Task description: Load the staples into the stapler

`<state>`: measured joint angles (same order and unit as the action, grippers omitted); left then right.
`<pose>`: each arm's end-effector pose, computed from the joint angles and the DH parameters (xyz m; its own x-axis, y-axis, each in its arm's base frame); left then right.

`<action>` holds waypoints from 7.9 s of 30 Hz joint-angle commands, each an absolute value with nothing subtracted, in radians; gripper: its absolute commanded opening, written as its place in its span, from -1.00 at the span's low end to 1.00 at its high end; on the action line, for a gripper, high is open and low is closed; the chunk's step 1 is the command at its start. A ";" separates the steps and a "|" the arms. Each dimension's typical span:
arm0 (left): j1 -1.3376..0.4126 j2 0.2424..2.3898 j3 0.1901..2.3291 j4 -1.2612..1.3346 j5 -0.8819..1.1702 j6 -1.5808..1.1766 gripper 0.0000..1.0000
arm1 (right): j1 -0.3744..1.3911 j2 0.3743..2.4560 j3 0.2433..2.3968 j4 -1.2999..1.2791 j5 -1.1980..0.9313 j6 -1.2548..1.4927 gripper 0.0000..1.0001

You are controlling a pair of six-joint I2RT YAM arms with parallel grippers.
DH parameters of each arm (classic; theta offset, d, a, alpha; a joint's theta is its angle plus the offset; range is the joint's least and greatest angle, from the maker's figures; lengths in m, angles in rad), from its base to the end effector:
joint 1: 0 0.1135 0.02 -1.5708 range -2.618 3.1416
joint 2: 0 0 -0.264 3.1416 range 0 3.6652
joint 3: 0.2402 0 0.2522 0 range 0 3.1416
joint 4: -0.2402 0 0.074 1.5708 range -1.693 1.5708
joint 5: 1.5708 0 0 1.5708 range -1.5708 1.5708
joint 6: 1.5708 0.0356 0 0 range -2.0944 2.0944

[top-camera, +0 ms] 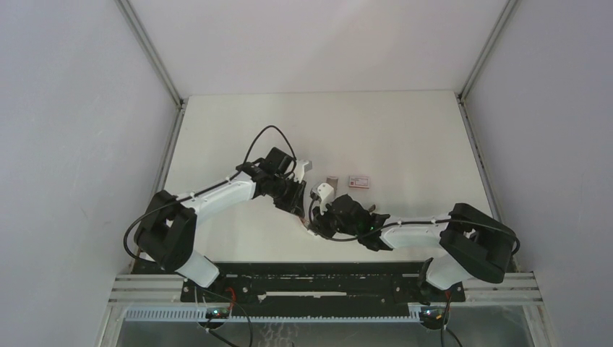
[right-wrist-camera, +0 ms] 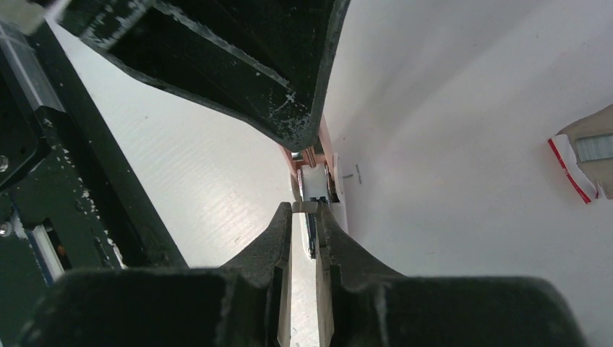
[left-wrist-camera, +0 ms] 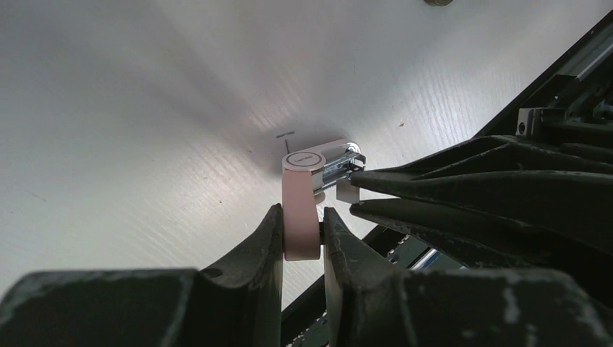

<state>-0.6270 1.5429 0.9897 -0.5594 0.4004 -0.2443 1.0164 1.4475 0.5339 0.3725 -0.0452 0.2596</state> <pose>0.2346 -0.1871 0.2040 -0.8692 0.3547 -0.3446 0.4841 0.7527 -0.4462 0.1453 0.2377 0.1618 -0.4853 -0.2967 -0.8224 -0.7710 0.5889 0.2425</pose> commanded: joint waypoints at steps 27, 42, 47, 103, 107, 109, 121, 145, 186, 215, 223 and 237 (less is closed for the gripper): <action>-0.617 1.545 1.002 -0.539 0.436 -0.248 -1.00 | 1.033 1.494 0.600 0.381 -0.014 0.226 -0.86; -0.615 1.546 1.000 -0.538 0.437 -0.247 -1.00 | 1.033 1.505 0.600 0.365 0.004 0.226 -0.87; -0.615 1.549 1.000 -0.538 0.438 -0.246 -1.00 | 1.033 1.507 0.600 0.365 0.006 0.227 -0.88; -0.615 1.549 0.992 -0.533 0.440 -0.205 -1.00 | 0.949 1.543 0.677 0.189 -0.132 0.127 -0.91; -0.615 1.548 0.991 -0.533 0.440 -0.201 -0.99 | 0.943 1.544 0.680 0.186 -0.129 0.118 -0.92; -0.615 1.548 0.990 -0.532 0.439 -0.200 -1.00 | 0.941 1.541 0.681 0.184 -0.127 0.113 -0.91; -0.615 1.546 0.990 -0.532 0.438 -0.189 -1.00 | 0.923 1.566 0.758 0.085 -0.155 0.054 -0.92; -0.615 1.502 0.976 -0.503 0.446 -0.169 -1.00 | 0.951 1.389 0.680 0.101 -0.169 0.146 -0.93; -0.635 1.460 0.967 -0.490 0.462 -0.125 -1.00 | 1.016 1.405 0.696 0.046 0.015 0.124 -0.94; -0.638 1.480 0.972 -0.501 0.450 -0.135 -1.00 | 1.016 1.471 0.721 0.117 0.047 0.132 -0.95; -0.637 1.524 0.984 -0.521 0.413 -0.145 -1.00 | 1.018 1.508 0.721 0.168 0.056 0.147 -0.96; -0.623 1.564 0.995 -0.535 0.411 -0.167 -0.85 | 1.014 1.550 0.707 0.219 0.077 0.153 -0.97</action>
<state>-0.6281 1.5562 0.9817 -0.5053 0.3870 -0.1486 1.0142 1.5421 0.6823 0.1677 0.0338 0.1387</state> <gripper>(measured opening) 0.257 0.101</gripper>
